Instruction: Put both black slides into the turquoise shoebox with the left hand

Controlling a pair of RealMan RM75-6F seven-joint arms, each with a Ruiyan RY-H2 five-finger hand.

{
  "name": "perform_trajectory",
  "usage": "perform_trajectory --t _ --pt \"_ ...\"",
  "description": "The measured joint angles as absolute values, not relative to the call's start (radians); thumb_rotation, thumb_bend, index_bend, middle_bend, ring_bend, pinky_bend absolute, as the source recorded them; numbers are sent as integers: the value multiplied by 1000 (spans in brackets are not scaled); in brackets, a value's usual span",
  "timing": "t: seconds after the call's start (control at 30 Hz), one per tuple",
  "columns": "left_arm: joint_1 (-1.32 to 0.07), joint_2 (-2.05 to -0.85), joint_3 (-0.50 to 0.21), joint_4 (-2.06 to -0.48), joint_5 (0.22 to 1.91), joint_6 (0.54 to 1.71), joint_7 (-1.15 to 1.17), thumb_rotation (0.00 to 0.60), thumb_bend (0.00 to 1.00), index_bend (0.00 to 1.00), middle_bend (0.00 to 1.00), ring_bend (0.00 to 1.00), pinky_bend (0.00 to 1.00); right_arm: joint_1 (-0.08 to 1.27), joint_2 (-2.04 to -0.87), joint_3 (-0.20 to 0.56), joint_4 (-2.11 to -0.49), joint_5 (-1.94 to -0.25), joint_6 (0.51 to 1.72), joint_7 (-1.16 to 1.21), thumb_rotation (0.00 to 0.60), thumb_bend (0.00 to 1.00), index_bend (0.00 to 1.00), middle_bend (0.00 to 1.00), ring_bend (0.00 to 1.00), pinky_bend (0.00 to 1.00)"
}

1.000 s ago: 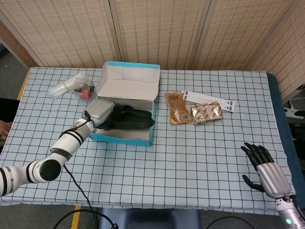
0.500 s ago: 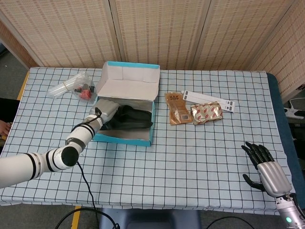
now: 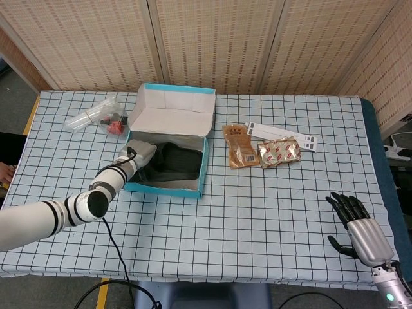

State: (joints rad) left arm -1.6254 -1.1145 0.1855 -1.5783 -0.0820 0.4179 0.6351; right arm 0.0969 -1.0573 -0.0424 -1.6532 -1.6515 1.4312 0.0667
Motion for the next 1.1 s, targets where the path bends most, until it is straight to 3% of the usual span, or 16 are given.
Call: perform_trajectory --t 0.2,1.1 --pt "-1624 -1136 192 -1528 -38 340 546 600 577 490 636 555 513 96 -1057 -44 -1654 -1653 1434 69 600 227 0 0 0 0" --pt "-1400 -1117 -13 -1468 419 240 125 600 580 500 649 555 505 101 -1057 -49 -1652 -1654 1425 70 600 226 0 0 0 0"
